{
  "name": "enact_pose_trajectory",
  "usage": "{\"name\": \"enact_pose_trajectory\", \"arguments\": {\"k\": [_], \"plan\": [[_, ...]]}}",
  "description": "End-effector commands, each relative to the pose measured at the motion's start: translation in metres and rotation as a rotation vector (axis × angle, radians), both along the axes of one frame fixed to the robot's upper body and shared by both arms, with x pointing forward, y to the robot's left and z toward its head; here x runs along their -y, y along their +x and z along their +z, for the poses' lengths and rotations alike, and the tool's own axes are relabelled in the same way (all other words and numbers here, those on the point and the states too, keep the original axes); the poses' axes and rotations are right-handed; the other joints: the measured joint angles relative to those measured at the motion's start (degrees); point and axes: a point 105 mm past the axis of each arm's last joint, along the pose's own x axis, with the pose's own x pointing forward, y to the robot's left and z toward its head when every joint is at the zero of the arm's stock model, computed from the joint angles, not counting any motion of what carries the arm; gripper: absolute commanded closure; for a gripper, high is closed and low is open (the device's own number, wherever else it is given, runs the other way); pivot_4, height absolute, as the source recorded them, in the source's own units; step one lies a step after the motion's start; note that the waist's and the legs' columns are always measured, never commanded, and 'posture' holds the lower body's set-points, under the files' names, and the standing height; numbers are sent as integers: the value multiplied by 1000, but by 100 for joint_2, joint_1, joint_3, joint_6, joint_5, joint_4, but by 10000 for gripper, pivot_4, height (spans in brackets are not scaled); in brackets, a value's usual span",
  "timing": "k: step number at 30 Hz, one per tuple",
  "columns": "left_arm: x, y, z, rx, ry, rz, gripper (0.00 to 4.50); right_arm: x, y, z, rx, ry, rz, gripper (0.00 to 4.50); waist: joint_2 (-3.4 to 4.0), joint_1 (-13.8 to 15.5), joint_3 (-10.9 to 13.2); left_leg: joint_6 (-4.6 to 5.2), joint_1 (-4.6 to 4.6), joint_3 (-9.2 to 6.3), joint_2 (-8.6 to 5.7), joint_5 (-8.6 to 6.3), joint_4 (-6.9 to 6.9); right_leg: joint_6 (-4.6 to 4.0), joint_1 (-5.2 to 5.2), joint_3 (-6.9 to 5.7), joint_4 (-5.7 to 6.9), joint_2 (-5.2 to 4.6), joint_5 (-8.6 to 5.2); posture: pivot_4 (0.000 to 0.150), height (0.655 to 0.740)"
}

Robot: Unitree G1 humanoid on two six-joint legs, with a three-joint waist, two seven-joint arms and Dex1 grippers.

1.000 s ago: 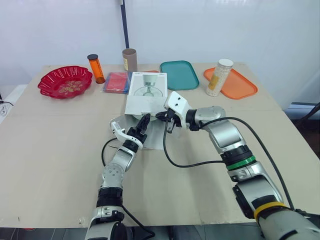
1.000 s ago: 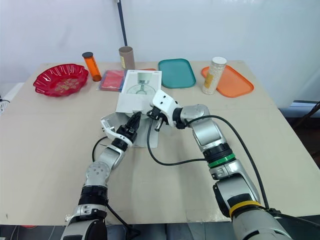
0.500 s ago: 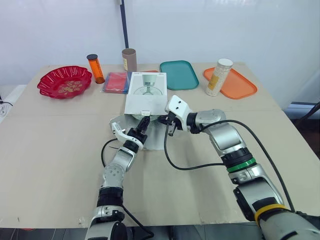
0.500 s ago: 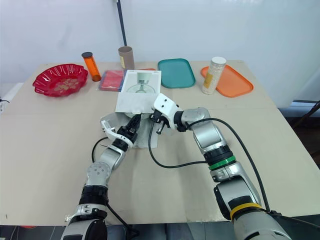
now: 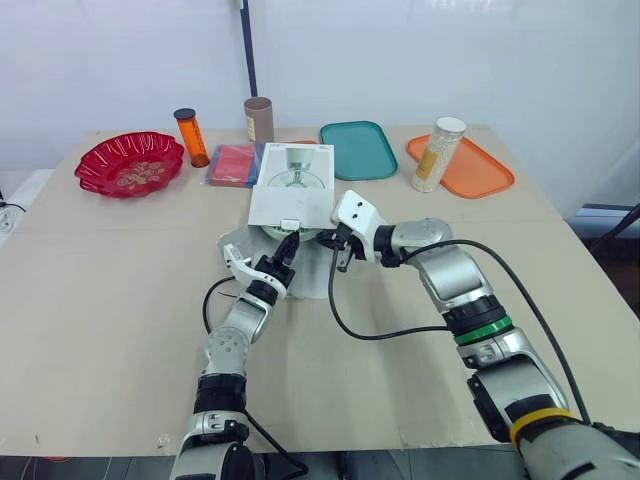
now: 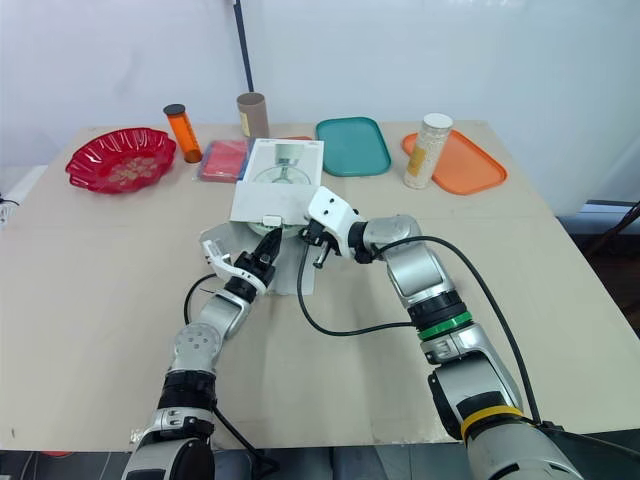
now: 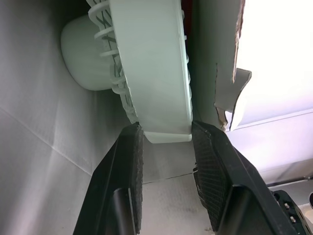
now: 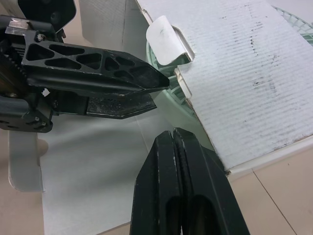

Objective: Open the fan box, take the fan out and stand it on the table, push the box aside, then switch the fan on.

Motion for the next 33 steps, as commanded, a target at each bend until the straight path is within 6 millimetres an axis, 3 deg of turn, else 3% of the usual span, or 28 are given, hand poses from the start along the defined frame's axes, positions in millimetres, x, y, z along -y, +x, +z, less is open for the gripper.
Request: {"name": "enact_pose_trajectory", "arguments": {"k": [1, 8, 15, 18, 24, 33], "plan": [[8, -14, -2, -16, -43, -33, 28994, -3, -1, 11, 41, 12, 6, 45000, 0, -5, 0, -1, 0, 0, 0, 0, -1, 0, -1, 0, 0, 0, 0, 1500, 7400], [-4, -22, -6, -25, -13, -28, 28994, -8, -3, 21, 29, 64, 20, 45000, -1, -2, 1, -1, 0, 0, 0, 0, -1, 0, 0, 0, 0, 0, 1, 1500, 7400], [-6, -23, -12, -41, 16, -25, 28994, -25, -42, 61, -51, 237, 236, 45000, -1, 0, 2, 0, -6, -2, 0, -1, -1, 0, -5, -1, 0, 0, 0, 1500, 7400], [-9, -23, -13, -44, 25, -20, 28994, -25, -37, 77, -71, 313, 211, 45000, -1, -3, 2, 1, -5, -3, 0, -1, -1, 0, -3, -2, 0, 0, 1, 1500, 7400], [-17, -27, -14, -45, 31, 3, 28994, -10, 19, 41, -31, 174, -68, 45000, -2, -10, 2, 2, 0, 0, 0, -1, -1, -2, -2, 0, 0, 1, 2, 1500, 7400], [-24, -32, -12, -47, 34, 27, 28994, -13, 30, 16, -39, 116, -82, 45000, -3, -20, 2, -2, -1, 4, 2, 1, -3, -3, -6, 4, 3, 1, 3, 1500, 7400]]}}
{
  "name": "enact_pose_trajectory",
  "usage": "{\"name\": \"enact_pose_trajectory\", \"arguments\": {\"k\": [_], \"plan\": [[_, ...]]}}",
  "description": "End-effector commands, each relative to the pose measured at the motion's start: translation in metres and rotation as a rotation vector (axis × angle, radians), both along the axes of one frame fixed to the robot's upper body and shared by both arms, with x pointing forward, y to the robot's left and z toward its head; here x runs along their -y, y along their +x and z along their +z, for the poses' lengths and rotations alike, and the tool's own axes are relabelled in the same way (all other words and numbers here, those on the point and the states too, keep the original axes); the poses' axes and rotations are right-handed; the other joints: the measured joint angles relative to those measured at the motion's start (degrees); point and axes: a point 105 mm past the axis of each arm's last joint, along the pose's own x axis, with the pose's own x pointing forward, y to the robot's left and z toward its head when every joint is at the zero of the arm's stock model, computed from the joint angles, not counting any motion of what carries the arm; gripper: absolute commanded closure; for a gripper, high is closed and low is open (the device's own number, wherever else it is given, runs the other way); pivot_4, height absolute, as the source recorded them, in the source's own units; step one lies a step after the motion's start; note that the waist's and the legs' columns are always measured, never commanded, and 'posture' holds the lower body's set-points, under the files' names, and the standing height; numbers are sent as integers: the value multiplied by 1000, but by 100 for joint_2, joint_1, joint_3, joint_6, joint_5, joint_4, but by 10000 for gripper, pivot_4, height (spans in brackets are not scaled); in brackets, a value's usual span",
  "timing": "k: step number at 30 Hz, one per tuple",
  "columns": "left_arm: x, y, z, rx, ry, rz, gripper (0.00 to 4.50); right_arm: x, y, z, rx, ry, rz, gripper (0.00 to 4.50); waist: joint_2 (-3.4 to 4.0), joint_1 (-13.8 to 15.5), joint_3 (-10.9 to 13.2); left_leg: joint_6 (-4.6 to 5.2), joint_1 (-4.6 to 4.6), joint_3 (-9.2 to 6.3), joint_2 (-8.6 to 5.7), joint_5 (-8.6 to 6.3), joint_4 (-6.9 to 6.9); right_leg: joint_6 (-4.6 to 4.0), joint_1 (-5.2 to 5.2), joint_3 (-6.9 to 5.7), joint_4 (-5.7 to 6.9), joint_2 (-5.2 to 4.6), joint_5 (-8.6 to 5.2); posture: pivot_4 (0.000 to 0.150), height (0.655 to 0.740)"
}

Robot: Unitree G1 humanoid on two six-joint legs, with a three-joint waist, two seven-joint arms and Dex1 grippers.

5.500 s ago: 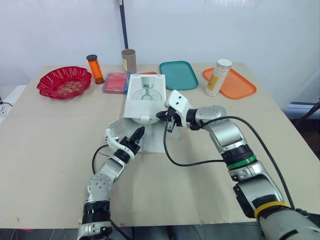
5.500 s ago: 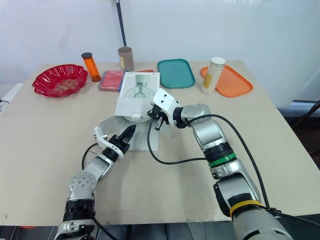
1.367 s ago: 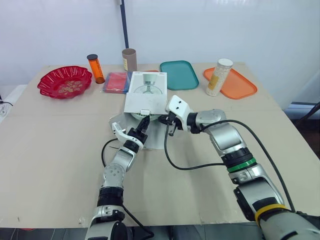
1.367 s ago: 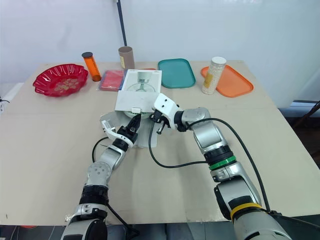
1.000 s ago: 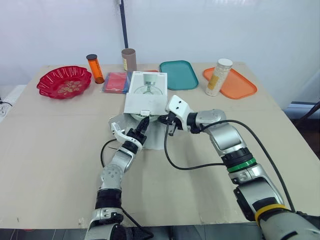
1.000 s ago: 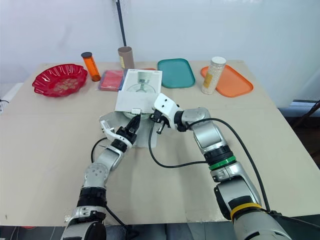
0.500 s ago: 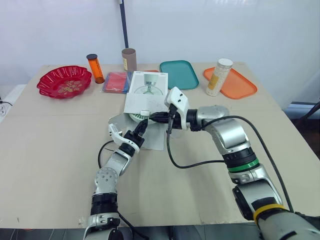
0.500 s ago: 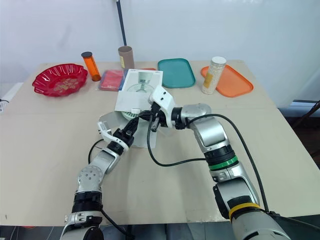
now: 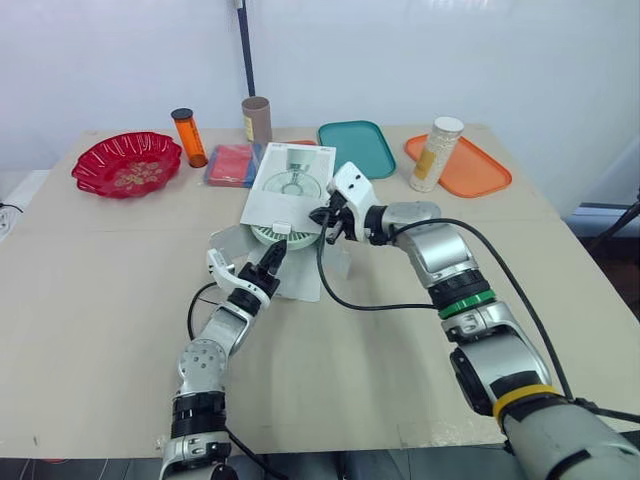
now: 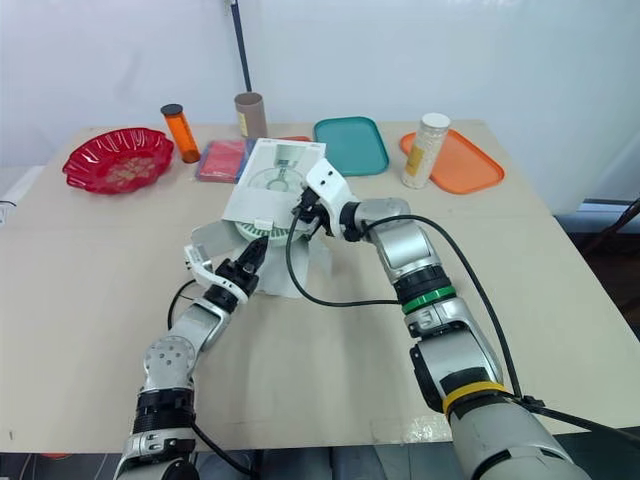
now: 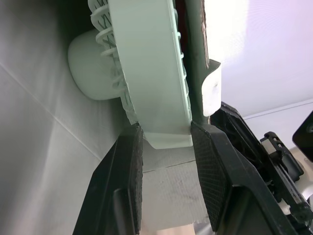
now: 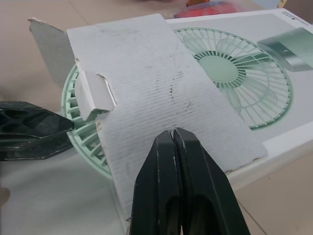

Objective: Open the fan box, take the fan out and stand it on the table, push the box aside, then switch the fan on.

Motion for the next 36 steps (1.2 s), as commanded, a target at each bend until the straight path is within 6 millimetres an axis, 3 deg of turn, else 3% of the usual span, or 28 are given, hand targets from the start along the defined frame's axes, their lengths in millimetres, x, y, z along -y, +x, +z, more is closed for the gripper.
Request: {"name": "enact_pose_trajectory", "arguments": {"k": [1, 24, 25, 27, 32, 36], "plan": [[2, -13, -10, -34, -41, 14, 28994, 0, 4, -5, 1, -19, -11, 45000, 0, -4, 0, 1, 0, -1, 1, 0, 0, 0, 0, -1, 0, 1, 0, 1500, 7400], [-19, -65, -17, -88, -13, -73, 28994, 6, 2, -6, 9, -31, -12, 45000, 5, -10, -7, 5, 10, 0, 2, -3, 0, -1, 8, 1, 0, 1, 0, 1500, 7400], [-19, -65, -17, -80, -6, -70, 26547, 6, 2, -7, 8, -31, -8, 45000, 6, -9, -7, 5, 10, 0, 2, -3, 0, -1, 8, 0, 0, 1, 0, 1500, 7400], [-19, -65, -13, -55, -8, -73, 17432, 5, 0, -8, 8, -31, -1, 45000, 6, -8, -7, 5, 10, 0, 2, -3, 0, -1, 8, 0, 0, 1, 0, 1500, 7400], [-28, -67, -15, -59, 37, -40, 4109, 4, -2, -7, 15, -32, 13, 45000, 6, 7, -7, 5, 10, 0, 2, -3, 0, -2, 9, 0, 0, 1, -1, 1500, 7400], [-37, -63, -13, -48, 56, -19, 4109, 1, -4, -8, 17, -35, 27, 45000, 6, 8, -7, 5, 9, -1, 2, -3, -1, -2, 8, 0, 0, 1, -1, 1500, 7400]]}}
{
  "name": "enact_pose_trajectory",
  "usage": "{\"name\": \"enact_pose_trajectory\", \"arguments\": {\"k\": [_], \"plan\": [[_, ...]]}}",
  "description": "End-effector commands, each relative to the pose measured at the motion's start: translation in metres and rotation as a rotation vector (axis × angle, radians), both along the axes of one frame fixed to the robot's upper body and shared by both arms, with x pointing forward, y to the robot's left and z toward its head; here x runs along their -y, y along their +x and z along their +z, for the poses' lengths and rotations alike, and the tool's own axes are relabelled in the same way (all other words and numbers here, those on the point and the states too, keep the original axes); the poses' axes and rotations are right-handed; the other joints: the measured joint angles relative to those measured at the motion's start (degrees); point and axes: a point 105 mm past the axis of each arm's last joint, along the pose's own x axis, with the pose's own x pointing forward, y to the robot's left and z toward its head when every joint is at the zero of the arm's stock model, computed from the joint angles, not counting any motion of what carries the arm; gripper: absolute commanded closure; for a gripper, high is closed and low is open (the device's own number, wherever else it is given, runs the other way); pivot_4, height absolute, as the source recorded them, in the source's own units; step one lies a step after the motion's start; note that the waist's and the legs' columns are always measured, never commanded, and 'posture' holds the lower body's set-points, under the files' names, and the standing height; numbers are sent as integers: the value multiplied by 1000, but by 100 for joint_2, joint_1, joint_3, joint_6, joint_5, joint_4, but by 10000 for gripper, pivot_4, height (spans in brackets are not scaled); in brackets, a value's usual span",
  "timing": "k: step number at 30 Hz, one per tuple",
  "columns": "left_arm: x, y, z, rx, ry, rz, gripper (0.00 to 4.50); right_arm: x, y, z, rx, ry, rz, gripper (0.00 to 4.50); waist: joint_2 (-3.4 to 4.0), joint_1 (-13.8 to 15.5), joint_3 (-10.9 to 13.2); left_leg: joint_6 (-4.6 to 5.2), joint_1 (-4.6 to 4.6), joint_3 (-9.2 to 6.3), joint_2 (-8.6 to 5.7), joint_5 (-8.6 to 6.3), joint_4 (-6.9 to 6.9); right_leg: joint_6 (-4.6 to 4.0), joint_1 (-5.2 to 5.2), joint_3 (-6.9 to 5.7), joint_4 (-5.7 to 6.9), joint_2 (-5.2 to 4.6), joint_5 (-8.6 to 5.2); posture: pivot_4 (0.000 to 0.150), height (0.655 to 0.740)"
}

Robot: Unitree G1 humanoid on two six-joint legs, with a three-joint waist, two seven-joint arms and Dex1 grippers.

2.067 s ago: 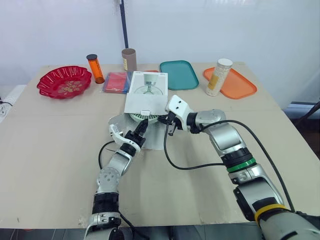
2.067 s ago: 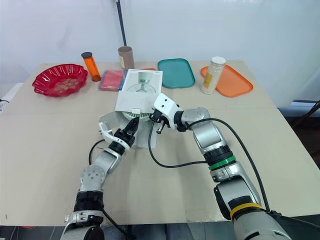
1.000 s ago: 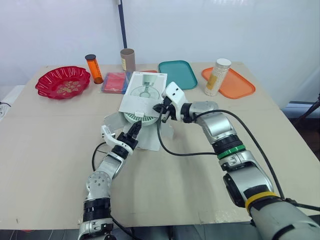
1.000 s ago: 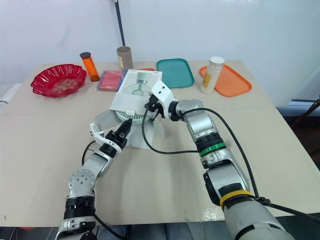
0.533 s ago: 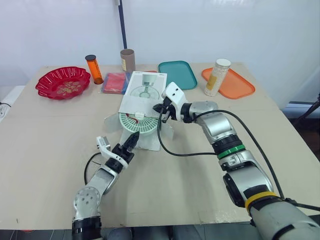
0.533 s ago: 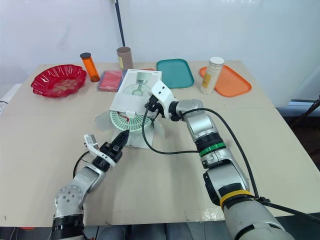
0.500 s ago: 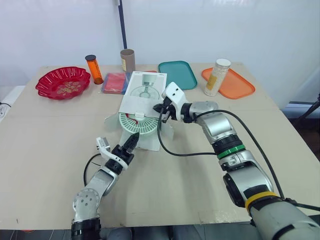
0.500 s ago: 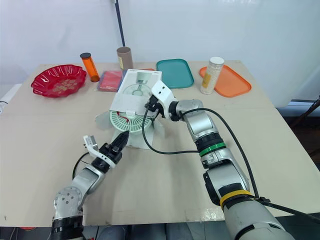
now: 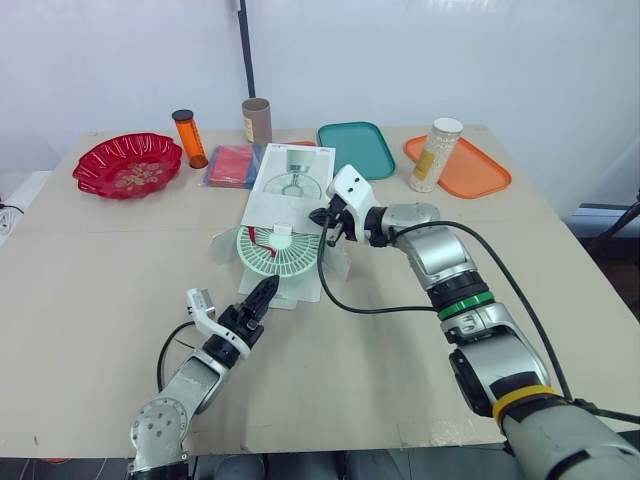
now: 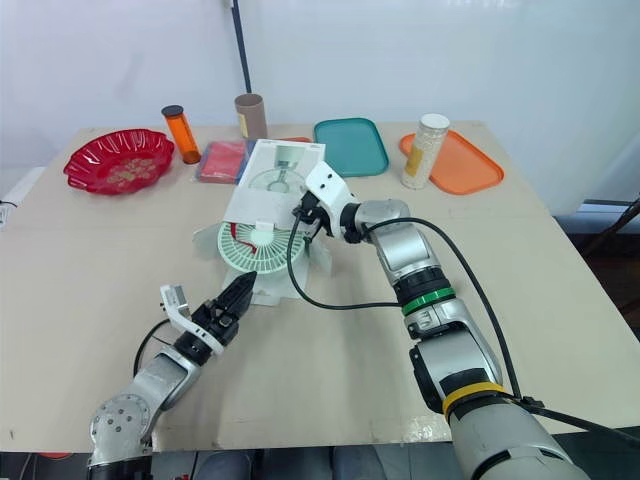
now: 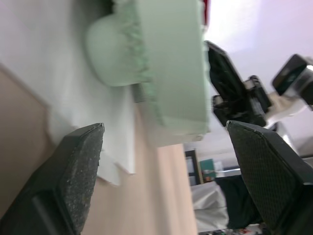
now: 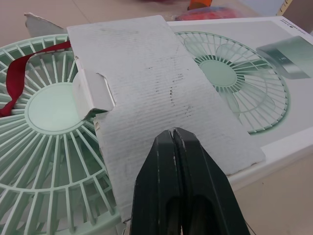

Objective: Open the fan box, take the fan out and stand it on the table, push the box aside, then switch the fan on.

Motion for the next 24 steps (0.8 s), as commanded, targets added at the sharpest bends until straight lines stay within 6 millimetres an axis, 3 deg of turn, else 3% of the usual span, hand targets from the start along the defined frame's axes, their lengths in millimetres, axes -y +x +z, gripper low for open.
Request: {"name": "enact_pose_trajectory", "arguments": {"k": [1, 6, 16, 18, 19, 20, 22, 24], "plan": [[-12, 7, 6, 32, 22, 43, 4109, -1, -4, -6, -10, -18, 20, 45000, 0, 8, 0, 0, -1, 0, 0, 0, 0, 0, 0, 0, 0, 0, 0, 1500, 7400], [-16, 21, 14, 58, -28, 70, 4109, -2, -5, -6, -8, -21, 25, 45000, 0, 11, 0, 0, -1, 0, -1, 0, 0, 0, 1, -1, -1, -1, 0, 1500, 7400], [1, 35, 14, 62, -47, 42, 4109, -2, -7, -6, -3, -24, 26, 45000, -1, 9, 0, -1, -3, 0, -1, 0, 0, 0, 0, -1, -2, -1, 0, 1500, 7400], [4, 37, 14, 58, -57, 47, 9698, -2, -7, -7, -1, -27, 25, 45000, -1, 10, 0, -1, -3, 0, -1, 0, 0, 0, 0, -1, -1, -1, 0, 1500, 7400], [4, 37, 13, 58, -61, 48, 10373, -2, -6, -7, -1, -27, 24, 45000, -1, 10, 0, -1, -3, 0, -1, 1, 0, 0, 0, -1, -1, -1, 0, 1500, 7400], [4, 37, 13, 56, -63, 50, 15222, -2, -6, -7, -1, -27, 24, 45000, -1, 10, 0, -1, -3, 0, -1, 1, 0, 0, 0, -1, -1, -1, 0, 1500, 7400], [4, 35, 13, 55, -70, 52, 19769, -2, -6, -7, -2, -26, 23, 45000, -1, 10, 0, -2, -2, 0, -1, 1, 0, 0, 0, -1, -1, -2, 0, 1500, 7400], [4, 33, 14, 60, -89, 49, 27376, -2, -7, -7, -2, -25, 24, 45000, -1, 8, 0, -1, -1, 0, -1, 1, 0, 0, 1, -1, -1, -2, 0, 1500, 7400]]}}
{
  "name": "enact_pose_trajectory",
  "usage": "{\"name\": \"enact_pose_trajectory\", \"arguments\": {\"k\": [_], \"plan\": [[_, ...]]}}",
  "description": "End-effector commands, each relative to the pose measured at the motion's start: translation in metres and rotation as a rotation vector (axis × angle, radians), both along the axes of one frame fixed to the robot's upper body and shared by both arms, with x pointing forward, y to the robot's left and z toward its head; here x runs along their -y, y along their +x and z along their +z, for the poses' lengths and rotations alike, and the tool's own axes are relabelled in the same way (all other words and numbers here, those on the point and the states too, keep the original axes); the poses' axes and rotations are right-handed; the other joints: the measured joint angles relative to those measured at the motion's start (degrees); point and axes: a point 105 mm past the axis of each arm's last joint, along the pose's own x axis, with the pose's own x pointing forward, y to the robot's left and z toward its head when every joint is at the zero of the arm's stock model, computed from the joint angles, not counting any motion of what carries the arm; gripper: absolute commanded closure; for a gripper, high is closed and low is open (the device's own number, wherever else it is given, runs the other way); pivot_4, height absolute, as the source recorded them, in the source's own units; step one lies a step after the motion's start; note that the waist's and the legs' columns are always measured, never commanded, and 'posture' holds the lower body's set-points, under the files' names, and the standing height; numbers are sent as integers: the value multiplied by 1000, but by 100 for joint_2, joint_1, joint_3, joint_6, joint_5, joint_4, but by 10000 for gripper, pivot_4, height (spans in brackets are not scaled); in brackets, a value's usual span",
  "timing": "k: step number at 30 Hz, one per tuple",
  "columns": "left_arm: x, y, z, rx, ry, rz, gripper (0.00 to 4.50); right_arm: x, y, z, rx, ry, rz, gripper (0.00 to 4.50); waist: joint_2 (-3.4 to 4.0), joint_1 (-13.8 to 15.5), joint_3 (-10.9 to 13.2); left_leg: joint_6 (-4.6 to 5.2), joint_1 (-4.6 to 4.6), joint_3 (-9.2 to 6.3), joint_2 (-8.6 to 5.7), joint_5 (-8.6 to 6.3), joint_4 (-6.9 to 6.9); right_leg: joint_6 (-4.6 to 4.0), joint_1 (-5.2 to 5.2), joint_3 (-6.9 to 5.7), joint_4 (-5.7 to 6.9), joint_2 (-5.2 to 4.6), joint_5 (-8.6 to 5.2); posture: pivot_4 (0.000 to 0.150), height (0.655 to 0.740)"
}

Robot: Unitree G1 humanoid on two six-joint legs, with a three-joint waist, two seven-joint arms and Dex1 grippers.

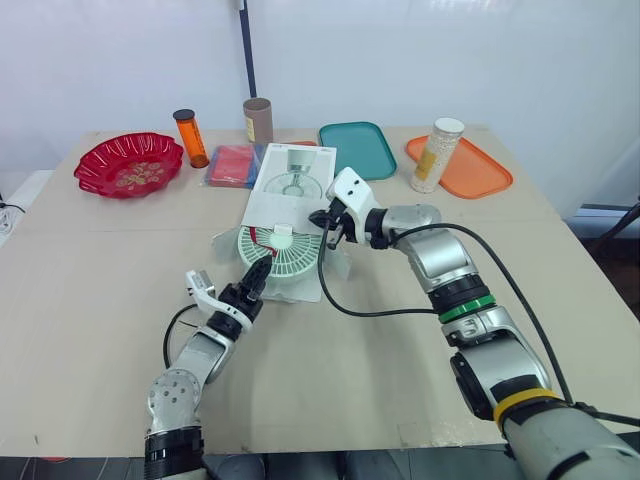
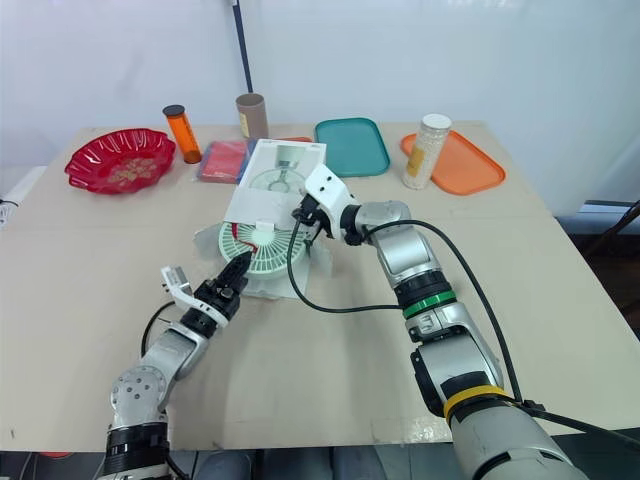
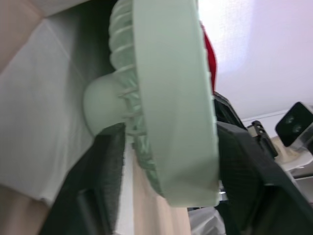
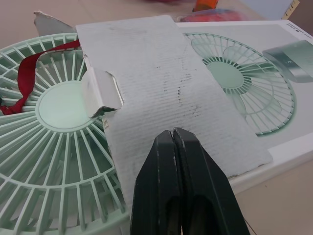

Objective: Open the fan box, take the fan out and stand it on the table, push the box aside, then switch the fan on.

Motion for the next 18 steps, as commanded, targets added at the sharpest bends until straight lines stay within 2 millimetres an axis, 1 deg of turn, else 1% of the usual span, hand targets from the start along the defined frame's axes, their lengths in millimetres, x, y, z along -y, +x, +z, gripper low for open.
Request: {"name": "enact_pose_trajectory", "arguments": {"k": [1, 7, 11, 18], "plan": [[1, -3, 2, 9, -16, -5, 28582, -2, -3, -7, -15, -13, 10, 45000, 0, -3, 0, 0, 0, 0, 0, 0, 0, 0, 0, 0, 0, 0, 0, 1500, 7400], [-2, -13, 0, -8, -10, -26, 28772, -3, -3, -7, -15, -11, 13, 45000, 0, -7, 0, 1, 0, 0, 0, -1, 0, 0, -1, 1, 0, 0, 0, 1500, 7400], [-11, -27, -3, -30, -11, -26, 28772, -4, -3, -7, -13, -13, 15, 45000, 0, -12, 0, 2, 0, 0, 1, -1, 0, 0, -1, 1, 0, 0, 0, 1500, 7400], [-24, -56, -3, -61, -6, -18, 28772, -6, -3, -8, -13, -7, 19, 45000, 0, -8, 0, 2, 1, 0, 2, -2, -1, 0, -1, 0, 0, 0, -1, 1500, 7400]]}}
